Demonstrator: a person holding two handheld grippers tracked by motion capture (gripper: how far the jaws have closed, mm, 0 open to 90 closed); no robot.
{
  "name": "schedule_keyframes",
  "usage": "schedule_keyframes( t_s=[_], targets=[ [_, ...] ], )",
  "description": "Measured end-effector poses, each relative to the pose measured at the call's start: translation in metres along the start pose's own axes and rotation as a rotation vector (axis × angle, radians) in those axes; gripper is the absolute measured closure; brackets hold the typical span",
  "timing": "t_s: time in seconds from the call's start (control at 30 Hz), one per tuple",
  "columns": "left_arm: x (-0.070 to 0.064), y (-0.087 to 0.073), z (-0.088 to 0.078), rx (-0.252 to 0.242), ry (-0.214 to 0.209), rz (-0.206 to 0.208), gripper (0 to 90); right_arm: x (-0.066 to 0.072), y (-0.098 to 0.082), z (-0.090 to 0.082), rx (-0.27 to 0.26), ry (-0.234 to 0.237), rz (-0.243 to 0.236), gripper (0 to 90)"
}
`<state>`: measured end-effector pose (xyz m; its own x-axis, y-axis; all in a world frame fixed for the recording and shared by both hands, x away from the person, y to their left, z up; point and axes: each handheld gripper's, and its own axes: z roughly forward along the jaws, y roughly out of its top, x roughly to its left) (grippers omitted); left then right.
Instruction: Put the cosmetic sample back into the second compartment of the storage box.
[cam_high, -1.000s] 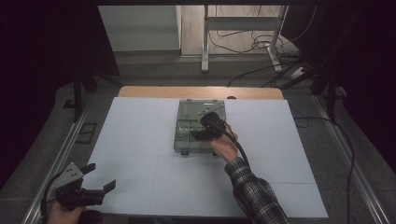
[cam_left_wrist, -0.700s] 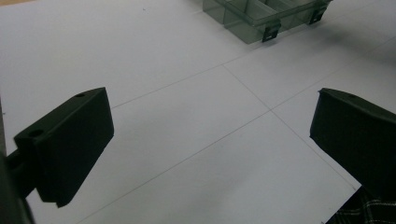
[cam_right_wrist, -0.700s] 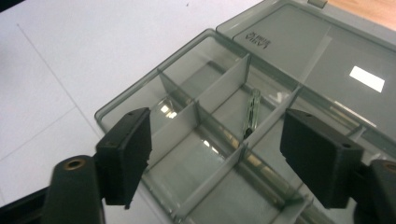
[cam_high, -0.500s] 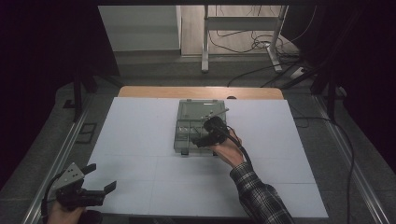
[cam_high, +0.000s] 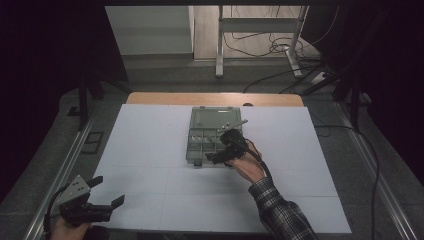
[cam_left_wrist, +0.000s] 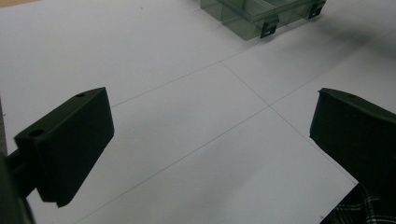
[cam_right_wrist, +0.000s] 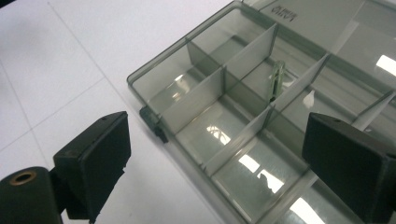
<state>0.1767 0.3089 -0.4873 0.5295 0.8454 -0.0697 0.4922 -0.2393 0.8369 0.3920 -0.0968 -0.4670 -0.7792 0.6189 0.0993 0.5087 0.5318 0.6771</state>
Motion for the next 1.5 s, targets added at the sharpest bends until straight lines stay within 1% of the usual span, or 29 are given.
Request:
schedule_keyframes(
  t_s=[0.23,0.37,0.5,0.6,0.77,0.87,1.07,1.5],
  targets=[
    [0.0,-0.001,-0.001,-0.008,-0.001,-0.003,0.3,0.004,-0.005,-0.008,-0.004,-0.004,-0.008,4.3],
    [0.0,-0.001,-0.001,-0.009,0.0,-0.003,0.3,0.005,-0.008,-0.013,-0.006,-0.004,-0.009,3.9],
    [0.0,-0.001,-0.001,-0.007,-0.001,-0.004,0.3,0.007,-0.011,-0.019,-0.008,-0.021,-0.005,3.8],
    [0.0,-0.001,-0.001,-0.008,-0.001,-0.003,0.3,0.007,-0.013,-0.022,-0.002,-0.017,0.0,3.6],
    [0.0,-0.001,-0.001,-0.008,-0.001,-0.001,0.3,0.009,-0.018,-0.03,-0.014,-0.012,-0.005,3.5],
    [0.0,-0.001,-0.001,-0.008,-0.001,0.0,0.3,0.01,-0.022,-0.034,-0.022,-0.012,-0.014,3.1],
    [0.0,-0.001,-0.001,-0.008,0.0,-0.001,0.3,0.011,-0.03,-0.043,-0.036,-0.013,-0.014,2.1],
    [0.0,-0.001,-0.001,-0.008,0.0,-0.005,0.3,0.016,-0.053,-0.059,-0.047,-0.045,-0.02,1.4]
  ],
)
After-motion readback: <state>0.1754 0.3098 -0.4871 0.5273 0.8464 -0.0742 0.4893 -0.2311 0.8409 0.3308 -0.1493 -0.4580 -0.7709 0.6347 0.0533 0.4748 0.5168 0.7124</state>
